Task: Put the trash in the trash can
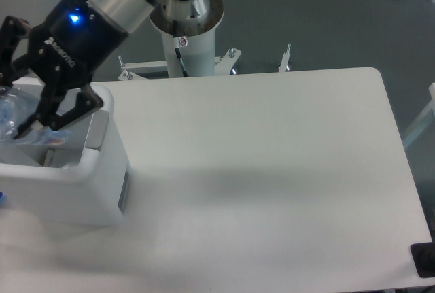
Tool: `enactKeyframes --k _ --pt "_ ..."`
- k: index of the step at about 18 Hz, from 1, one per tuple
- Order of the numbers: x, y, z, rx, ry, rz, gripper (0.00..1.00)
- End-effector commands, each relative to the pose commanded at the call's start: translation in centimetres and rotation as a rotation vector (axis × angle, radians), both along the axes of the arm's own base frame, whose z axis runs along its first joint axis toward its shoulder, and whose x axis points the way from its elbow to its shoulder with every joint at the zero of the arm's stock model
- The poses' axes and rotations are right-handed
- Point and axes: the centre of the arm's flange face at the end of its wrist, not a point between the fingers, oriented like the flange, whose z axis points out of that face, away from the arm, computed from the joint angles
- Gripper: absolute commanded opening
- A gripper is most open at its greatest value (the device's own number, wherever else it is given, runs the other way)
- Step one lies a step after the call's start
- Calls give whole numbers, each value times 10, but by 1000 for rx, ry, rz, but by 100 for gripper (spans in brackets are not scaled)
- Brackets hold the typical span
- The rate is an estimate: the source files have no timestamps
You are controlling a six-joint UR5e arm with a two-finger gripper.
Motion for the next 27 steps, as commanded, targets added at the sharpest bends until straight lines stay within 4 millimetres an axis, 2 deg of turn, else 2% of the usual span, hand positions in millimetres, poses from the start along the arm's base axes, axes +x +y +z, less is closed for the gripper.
enactKeyframes --k 5,6,9,12,15,16,18,21,25,27 --pt "6 3 -19 -20 -10 -11 63" --pt "6 3 -22 -25 -12 -11 73" --pt "6 3 -21 -26 -10 -8 89" --pt "7 0 -17 -20 -3 -7 95" --pt "-4 -3 -19 -26 -9 15 96" --pt "-17 -10 -18 -25 -8 39 99" --pt "-61 -33 -11 -17 -4 120 99" --pt "-125 -67 -14 -17 -2 233 100" --pt "-194 -110 -21 -17 6 348 100" --pt "-228 -125 -38 -20 22 376 100"
